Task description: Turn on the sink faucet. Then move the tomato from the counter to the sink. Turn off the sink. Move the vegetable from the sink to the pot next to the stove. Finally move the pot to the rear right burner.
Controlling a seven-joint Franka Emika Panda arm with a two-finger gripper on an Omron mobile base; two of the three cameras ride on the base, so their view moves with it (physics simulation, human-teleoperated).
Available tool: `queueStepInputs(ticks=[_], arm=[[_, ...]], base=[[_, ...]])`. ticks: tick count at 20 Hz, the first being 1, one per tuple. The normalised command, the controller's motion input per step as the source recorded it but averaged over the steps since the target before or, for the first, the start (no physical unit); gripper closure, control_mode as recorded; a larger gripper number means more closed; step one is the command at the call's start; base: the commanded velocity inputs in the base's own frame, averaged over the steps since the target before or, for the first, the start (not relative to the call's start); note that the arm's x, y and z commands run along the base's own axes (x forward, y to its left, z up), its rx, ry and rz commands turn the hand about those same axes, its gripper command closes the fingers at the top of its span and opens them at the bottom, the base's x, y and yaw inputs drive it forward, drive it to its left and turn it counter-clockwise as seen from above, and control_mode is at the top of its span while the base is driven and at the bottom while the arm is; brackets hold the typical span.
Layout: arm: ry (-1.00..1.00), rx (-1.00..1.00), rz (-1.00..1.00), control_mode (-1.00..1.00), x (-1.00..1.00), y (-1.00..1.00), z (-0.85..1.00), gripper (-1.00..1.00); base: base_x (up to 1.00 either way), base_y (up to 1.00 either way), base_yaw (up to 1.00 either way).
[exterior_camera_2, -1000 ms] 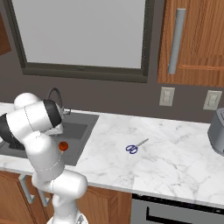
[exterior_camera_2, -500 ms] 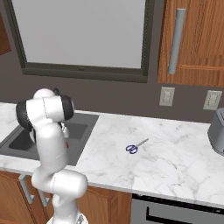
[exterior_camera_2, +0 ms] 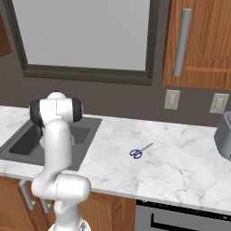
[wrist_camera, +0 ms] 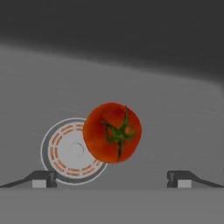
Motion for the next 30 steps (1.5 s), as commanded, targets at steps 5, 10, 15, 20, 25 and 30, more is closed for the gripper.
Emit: queueStepInputs(ticks=[5,10,15,20,25,30], arm=[[0.0,0.0,-0.05,-1.0,0.33,0.0,-0.33,-1.0],[0.0,0.0,-0.05,-1.0,0.13,0.0,-0.29,-1.0],[0.0,0.0,-0.04,-1.0,0.0,0.0,-0.22,-1.0],[0.0,0.0,-0.03,-1.0,0.09,0.0,-0.2,-1.0],[0.0,0.0,-0.01,-1.0,0.06,0.0,-0.21,-1.0],[0.0,0.0,0.0,-1.0,0.0,0.0,-0.31,1.0]], base=[[0.0,0.0,0.0],[0.0,0.0,0.0],[0.0,0.0,0.0],[0.0,0.0,0.0],[0.0,0.0,0.0],[0.0,0.0,0.0]])
